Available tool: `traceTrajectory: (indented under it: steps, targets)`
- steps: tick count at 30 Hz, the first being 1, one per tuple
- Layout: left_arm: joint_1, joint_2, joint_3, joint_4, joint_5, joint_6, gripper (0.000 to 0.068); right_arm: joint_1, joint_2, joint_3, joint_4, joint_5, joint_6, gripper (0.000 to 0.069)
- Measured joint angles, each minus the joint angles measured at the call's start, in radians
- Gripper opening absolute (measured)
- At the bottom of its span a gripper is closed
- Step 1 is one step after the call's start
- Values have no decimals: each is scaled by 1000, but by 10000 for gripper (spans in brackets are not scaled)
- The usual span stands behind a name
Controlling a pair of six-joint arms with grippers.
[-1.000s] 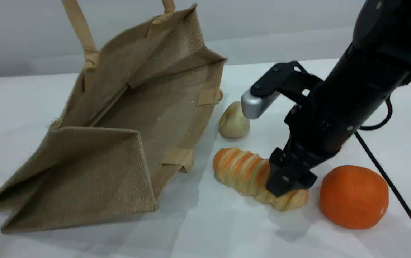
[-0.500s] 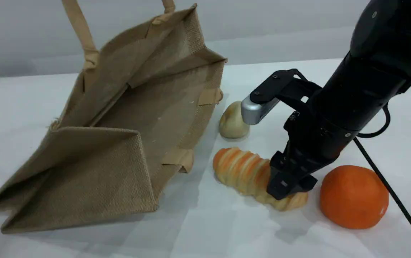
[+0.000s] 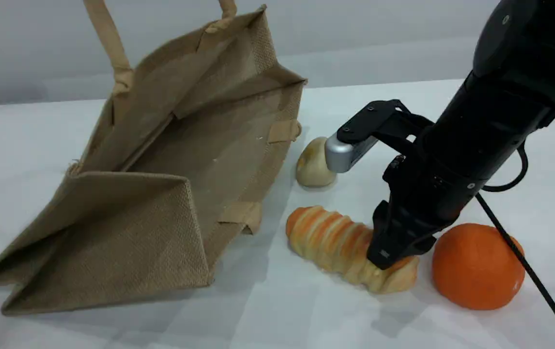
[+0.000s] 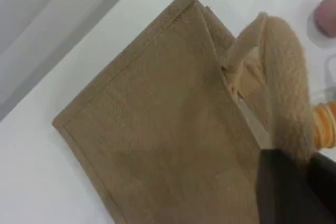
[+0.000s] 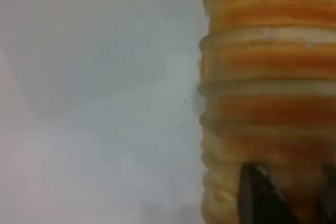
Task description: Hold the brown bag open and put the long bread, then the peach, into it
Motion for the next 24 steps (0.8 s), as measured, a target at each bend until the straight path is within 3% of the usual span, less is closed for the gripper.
traceTrajectory:
  steps: [7, 17, 24]
  targets:
    - [0, 0, 0, 0, 0, 0, 87, 0, -7, 0, 15, 0, 12, 57]
    - [0, 0, 0, 1, 0, 0, 87, -4, -137, 0, -23, 38, 120, 54]
    - [0, 0, 0, 1, 0, 3, 87, -119, -283, 0, -59, 129, 345, 49]
